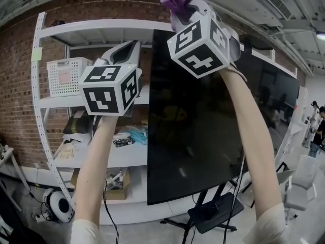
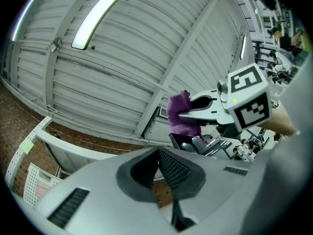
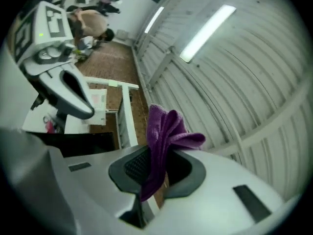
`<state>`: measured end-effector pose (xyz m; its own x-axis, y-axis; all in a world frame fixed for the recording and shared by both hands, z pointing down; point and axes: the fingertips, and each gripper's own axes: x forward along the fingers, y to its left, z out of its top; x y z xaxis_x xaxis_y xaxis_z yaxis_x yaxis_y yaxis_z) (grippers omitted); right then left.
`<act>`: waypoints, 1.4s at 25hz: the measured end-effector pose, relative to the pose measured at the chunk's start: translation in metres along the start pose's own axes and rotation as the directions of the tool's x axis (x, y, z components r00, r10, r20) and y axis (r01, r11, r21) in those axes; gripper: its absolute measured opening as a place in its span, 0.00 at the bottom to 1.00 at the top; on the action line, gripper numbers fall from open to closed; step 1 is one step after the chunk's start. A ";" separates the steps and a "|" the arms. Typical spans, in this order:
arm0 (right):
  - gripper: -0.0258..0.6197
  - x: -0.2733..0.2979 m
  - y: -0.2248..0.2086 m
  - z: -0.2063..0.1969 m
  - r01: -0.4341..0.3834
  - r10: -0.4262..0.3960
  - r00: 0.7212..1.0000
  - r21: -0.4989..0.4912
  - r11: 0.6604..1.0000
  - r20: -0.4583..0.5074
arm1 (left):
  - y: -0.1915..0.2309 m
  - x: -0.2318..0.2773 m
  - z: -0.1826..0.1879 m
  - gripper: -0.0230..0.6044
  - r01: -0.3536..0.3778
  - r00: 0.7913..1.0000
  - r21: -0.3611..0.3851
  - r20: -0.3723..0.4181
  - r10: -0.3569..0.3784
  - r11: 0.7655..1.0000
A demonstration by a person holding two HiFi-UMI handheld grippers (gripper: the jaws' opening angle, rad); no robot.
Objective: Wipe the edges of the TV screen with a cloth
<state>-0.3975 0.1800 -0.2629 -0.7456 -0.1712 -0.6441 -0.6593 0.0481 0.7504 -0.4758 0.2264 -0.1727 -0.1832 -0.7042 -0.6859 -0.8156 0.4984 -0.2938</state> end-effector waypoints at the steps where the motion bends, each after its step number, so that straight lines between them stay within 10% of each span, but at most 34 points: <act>1: 0.14 -0.003 0.012 0.004 -0.042 0.044 0.999 -0.075 0.996 0.023 | -0.001 0.000 -0.001 0.06 0.002 1.000 -0.001 0.002 -0.002 1.000; 7: 0.14 -0.013 0.071 0.009 -0.295 0.310 0.950 -0.235 0.926 0.029 | -0.006 -0.003 -0.002 0.06 0.006 1.000 -0.025 0.018 -0.005 1.000; 24: 0.14 -0.023 0.053 -0.051 -0.283 0.289 0.957 -0.259 0.923 -0.014 | -0.045 -0.011 0.025 0.06 -0.033 0.998 0.092 0.057 0.027 0.995; 35: 0.14 -0.045 0.000 -0.174 -0.357 0.359 0.933 -0.151 0.922 -0.019 | -0.198 0.059 -0.002 0.06 -0.071 0.995 0.053 -0.068 0.075 0.996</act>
<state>-0.3473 0.0166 -0.2080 -0.9304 -0.1615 -0.3292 -0.3265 -0.0434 0.9442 -0.3267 0.0849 -0.1537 -0.2810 -0.6978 -0.6588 -0.7703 0.5735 -0.2789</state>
